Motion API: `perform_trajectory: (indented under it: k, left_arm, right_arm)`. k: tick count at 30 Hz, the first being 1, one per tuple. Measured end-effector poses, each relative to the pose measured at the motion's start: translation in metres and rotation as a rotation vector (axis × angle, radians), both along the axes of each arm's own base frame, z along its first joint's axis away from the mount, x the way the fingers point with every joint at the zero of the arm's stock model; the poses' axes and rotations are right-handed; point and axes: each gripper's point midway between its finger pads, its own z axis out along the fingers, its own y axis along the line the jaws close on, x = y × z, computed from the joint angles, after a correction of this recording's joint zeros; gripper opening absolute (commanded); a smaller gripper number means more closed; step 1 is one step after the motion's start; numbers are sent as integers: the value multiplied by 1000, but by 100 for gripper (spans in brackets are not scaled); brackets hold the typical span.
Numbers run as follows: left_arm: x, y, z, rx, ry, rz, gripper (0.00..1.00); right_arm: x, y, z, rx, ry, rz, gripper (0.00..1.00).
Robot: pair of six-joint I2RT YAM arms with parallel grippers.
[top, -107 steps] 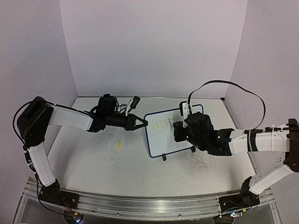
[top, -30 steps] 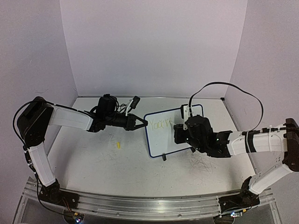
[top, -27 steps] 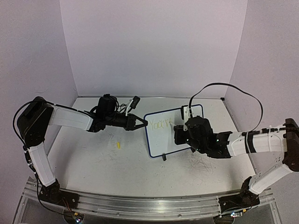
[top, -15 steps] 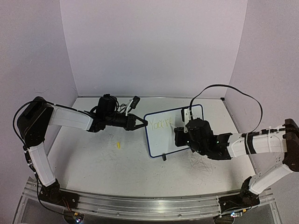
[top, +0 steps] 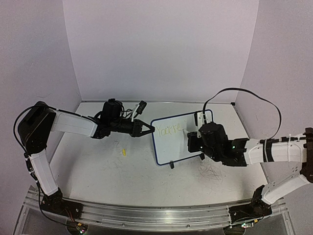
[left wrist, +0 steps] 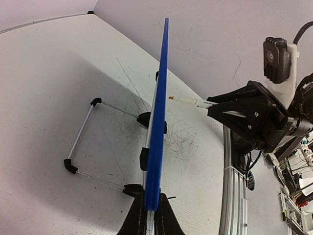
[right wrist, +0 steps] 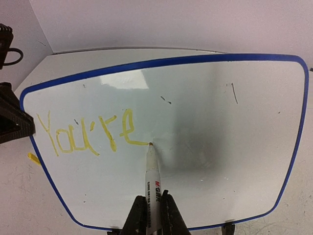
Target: Write a sentence on the whiteboard
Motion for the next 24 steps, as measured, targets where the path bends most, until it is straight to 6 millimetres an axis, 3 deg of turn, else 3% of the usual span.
perform_trajectory:
  k: [4,8,14,19,24]
  left_arm:
    - [0,0,0,0,-1,0,9]
    - [-1,0,2,2,-9,-1,37]
    - [-6,2,12,19,-4,23,66]
    - [-7,16,34,3,6,119,69]
    - [-18,38,45,-17,82,259,69]
  right_arm:
    - [-16,-3,42,89,-51,82,0]
    - [-29,-21,79,166,-139,91,0]
    - [-33,-41,80,114,-182,58,0]
    - [-30,-43,82,42,-223,65,0]
    - [-27,-31,75,1,-216,108,0]
